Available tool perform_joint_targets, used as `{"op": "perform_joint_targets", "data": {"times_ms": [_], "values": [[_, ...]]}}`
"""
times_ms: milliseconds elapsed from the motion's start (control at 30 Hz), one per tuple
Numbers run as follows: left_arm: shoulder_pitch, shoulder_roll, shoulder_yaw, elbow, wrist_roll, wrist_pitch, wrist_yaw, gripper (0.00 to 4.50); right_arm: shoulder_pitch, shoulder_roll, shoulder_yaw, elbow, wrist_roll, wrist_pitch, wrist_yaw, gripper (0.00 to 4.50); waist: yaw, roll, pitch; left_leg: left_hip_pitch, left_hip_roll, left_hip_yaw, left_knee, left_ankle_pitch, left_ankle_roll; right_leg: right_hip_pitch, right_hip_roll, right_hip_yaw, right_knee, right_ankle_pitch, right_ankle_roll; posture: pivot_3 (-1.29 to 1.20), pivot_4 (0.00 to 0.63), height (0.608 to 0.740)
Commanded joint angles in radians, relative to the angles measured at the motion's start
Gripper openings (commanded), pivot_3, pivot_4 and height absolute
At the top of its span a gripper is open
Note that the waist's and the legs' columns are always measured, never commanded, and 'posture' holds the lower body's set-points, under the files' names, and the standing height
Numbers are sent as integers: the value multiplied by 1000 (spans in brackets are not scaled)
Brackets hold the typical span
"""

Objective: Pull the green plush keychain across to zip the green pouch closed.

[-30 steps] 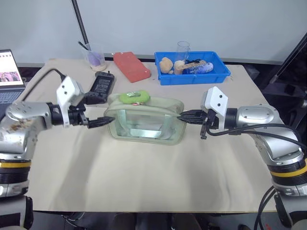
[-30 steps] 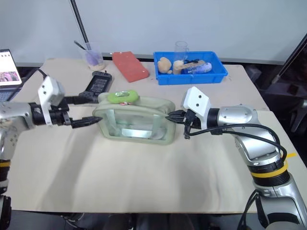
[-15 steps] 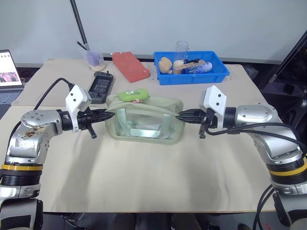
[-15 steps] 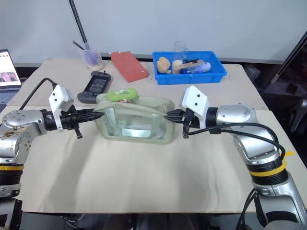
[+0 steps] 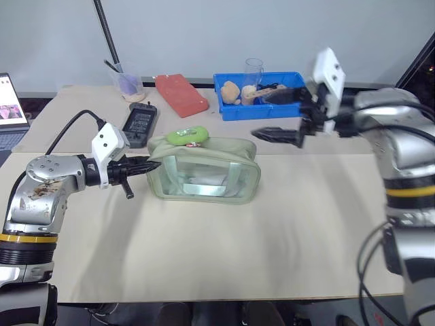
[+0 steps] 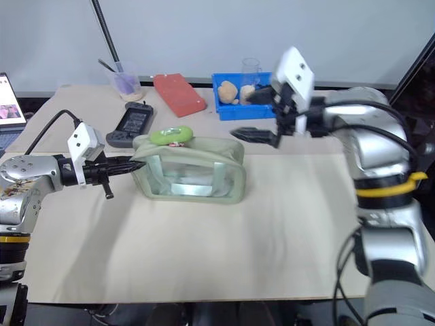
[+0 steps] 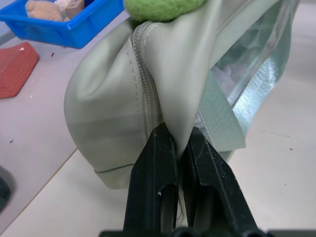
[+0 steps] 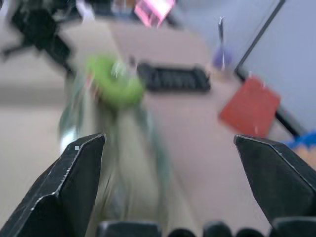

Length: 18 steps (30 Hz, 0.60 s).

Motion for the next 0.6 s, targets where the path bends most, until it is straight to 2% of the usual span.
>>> {"op": "perform_joint_targets", "data": {"times_ms": [33,100,233,600], "values": [[-2,1,-14,-7,14,-17,-7,0,-100,114,4,97,-13,20,-61,4464,4,0,0,0,0,0,0,0,0,0,0,0,1,-1,1,0,150,740],[3,-3,-18,-12,15,-20,-6,0,-143,188,9,167,-27,25,-90,4464,5,0,0,-2,-1,0,0,0,0,-4,-1,1,4,-1,1,0,150,740],[21,2,-18,-26,18,-22,-5,0,-135,246,55,200,-62,13,-67,4464,13,0,0,-4,-1,-1,0,0,0,-4,0,-1,5,-1,1,0,150,740],[42,13,-6,-45,15,-14,-3,0,-93,259,99,236,-129,30,-53,4464,8,0,0,-4,-1,-1,0,0,0,-5,-1,-1,6,-1,0,0,150,740]]}}
